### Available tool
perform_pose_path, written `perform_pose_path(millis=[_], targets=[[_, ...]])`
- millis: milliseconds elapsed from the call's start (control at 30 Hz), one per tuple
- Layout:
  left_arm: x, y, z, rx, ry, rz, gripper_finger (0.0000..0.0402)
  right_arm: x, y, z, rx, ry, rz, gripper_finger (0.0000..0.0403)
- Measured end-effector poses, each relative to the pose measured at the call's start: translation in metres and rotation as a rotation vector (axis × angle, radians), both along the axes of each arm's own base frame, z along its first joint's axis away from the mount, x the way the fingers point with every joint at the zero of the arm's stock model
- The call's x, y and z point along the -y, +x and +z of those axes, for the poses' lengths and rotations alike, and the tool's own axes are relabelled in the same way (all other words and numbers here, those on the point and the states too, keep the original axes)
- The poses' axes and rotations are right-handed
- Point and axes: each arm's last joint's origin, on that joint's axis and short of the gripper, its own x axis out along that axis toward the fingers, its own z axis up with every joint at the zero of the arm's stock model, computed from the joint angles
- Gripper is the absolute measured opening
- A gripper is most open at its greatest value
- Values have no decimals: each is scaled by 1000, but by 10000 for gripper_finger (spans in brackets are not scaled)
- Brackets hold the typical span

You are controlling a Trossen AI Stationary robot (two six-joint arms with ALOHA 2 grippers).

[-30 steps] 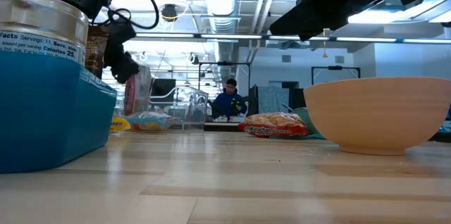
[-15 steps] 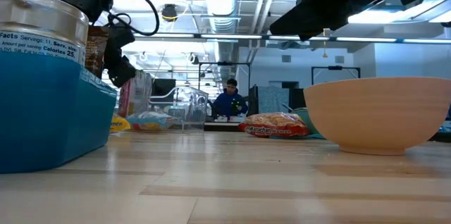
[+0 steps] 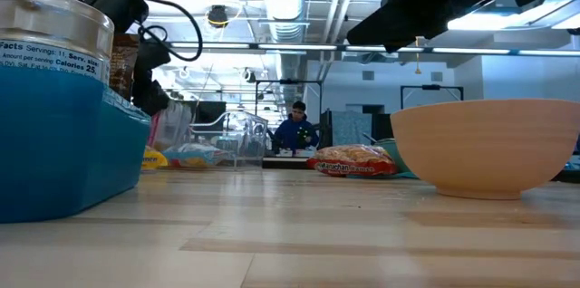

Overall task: Pick & Place Food Item
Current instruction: Put the green noodle pack into the transparent bin

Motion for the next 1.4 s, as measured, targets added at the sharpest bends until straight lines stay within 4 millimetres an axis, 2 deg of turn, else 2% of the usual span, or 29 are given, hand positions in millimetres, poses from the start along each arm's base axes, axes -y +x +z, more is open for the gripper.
perform_pose_path(millis=[700, 867, 1067, 1400], targets=[[-6, -4, 0, 30, -3, 57, 62, 0, 0, 0, -1, 7, -3, 0], [-6, -4, 0, 119, -27, 86, 82, 0, 0, 0, -1, 7, -3, 0], [-6, -4, 0, 132, -31, 90, 107, 0, 0, 0, -1, 7, -3, 0], [-6, -5, 1, 168, -18, 151, 181, 0, 0, 0, -1, 7, -3, 0]])
